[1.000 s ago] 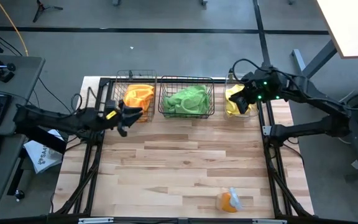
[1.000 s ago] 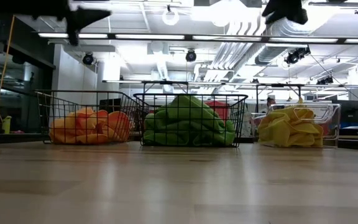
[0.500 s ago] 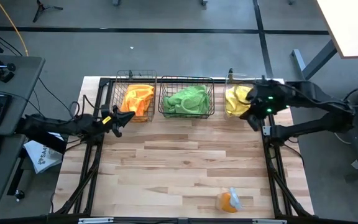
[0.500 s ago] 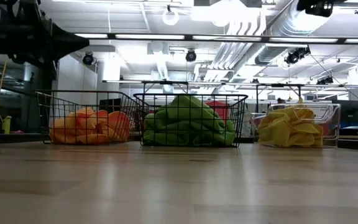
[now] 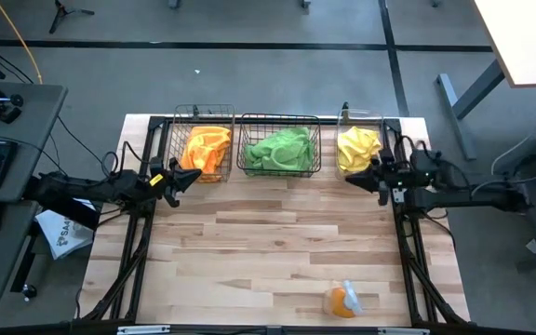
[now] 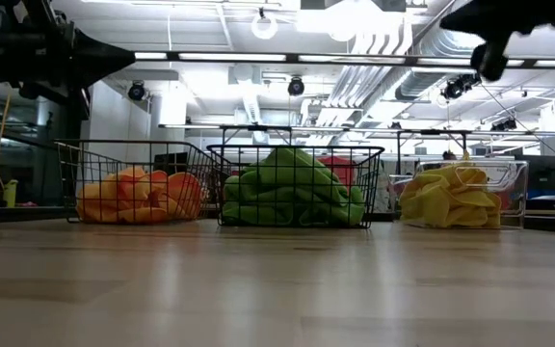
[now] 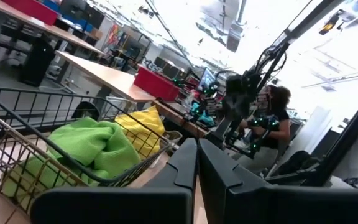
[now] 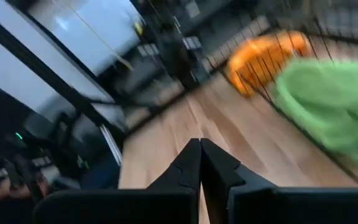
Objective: Sort microfiber towel by color & place in baskets
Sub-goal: Return to Home Position
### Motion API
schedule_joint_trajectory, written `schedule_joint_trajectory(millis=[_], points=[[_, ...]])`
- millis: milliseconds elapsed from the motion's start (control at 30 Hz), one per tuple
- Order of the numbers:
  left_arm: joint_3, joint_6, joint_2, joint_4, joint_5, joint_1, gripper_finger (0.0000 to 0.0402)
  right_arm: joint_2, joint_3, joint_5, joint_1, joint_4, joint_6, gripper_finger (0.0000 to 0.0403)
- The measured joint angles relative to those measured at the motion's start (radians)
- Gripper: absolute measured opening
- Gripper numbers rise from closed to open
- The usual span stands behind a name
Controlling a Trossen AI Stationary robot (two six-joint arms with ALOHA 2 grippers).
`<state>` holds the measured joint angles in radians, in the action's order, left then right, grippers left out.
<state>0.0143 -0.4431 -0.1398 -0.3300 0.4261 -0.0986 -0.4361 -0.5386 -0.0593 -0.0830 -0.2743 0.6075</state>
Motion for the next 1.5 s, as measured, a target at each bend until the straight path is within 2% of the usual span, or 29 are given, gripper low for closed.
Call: schedule_joint_trajectory(millis=[67, 133, 367, 500, 600, 867, 1067, 1433, 1500], points=[[0.0, 0.0, 0.0, 0.001, 0.0, 0.0, 0.0003, 0.033, 0.104, 0.0, -0.001, 0.164, -0.021, 0.0], [0.0, 0.0, 0.0, 0.001, 0.0, 0.0, 0.0003, 0.065, 0.182, -0.003, -0.001, 0.249, -0.021, 0.0], [0.0, 0.0, 0.0, 0.002, 0.0, 0.0, 0.0003, 0.183, 0.299, -0.076, 0.036, 0.282, -0.012, 0.0], [0.0, 0.0, 0.0, 0.002, 0.0, 0.0, 0.0003, 0.263, 0.358, -0.07, 0.076, 0.29, -0.028, 0.0], [0.0, 0.0, 0.0, 0.003, 0.0, 0.0, 0.0003, 0.321, 0.411, -0.054, 0.107, 0.36, -0.01, 0.0], [0.0, 0.001, 0.0, 0.004, 0.0, 0.0, 0.0003, 0.429, 0.424, -0.051, 0.145, 0.291, -0.138, 0.0], [0.0, 0.001, 0.0, 0.004, 0.0, 0.0, 0.0003, 0.431, 0.425, -0.047, 0.145, 0.231, -0.194, 0.0], [0.0, 0.001, 0.0, 0.005, 0.0, 0.0, 0.0003, 0.431, 0.428, -0.019, 0.145, 0.26, -0.241, 0.0], [0.0, 0.001, 0.0, 0.005, 0.0, 0.0, 0.0003, 0.432, 0.471, -0.023, 0.145, 0.361, -0.226, 0.0]])
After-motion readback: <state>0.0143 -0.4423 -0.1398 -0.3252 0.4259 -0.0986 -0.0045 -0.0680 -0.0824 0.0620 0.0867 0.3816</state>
